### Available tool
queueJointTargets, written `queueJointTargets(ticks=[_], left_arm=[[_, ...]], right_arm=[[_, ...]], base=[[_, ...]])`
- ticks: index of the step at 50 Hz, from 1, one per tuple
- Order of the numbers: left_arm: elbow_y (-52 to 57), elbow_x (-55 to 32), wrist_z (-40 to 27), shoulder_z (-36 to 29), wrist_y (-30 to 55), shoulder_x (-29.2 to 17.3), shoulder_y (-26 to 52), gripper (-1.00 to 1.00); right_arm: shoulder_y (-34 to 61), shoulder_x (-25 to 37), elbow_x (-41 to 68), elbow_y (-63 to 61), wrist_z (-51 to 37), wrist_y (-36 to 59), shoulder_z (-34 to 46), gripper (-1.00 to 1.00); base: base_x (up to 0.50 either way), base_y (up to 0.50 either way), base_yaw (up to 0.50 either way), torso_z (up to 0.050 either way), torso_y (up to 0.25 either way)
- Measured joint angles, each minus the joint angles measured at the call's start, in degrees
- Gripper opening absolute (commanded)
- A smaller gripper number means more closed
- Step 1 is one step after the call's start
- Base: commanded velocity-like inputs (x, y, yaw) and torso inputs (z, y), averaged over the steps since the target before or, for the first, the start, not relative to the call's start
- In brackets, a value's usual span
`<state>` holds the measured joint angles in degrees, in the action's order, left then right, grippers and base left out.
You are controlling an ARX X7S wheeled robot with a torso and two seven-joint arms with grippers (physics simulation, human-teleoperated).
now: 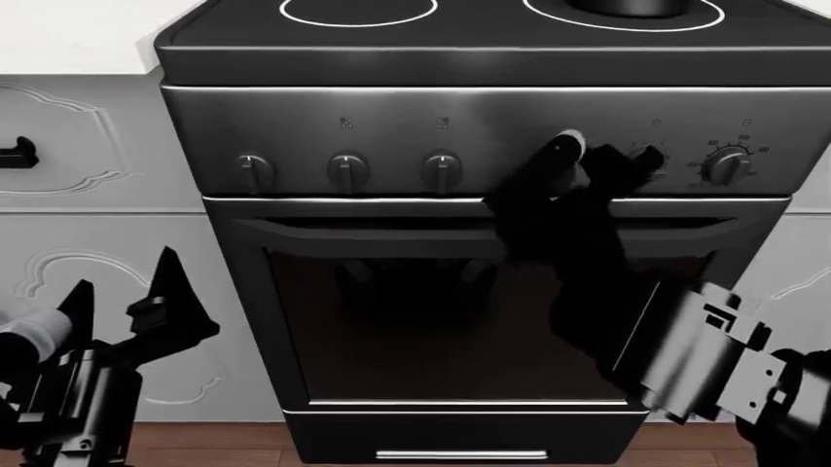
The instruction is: Frozen meat rests on a plate on the counter. Retrieve the meat and place it in a pot on a burner. Then turn the burner on.
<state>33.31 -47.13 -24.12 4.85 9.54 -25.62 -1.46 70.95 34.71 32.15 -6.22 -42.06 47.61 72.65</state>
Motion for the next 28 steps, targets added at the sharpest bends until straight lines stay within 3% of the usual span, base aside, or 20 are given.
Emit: queueJointTargets(ticks=[15, 28], left_arm=[[1.6, -0.5, -0.4, 0.3, -0.1, -0.5, -0.4, 1.0], [4.6, -0.8, -1.1, 0.4, 0.0, -1.1, -1.1, 1.0]], right_arm=[[2.0, 2.1, 0.9, -16.7, -5.4, 12.0, -5.5, 1.0], [2.0, 3.2, 10.7, -31.7, -11.5, 23.5, -15.9, 1.0]], base=[[0.0, 0.0, 0.0, 0.0, 0.0], [0.0, 0.0, 0.0, 0.0, 0.0]])
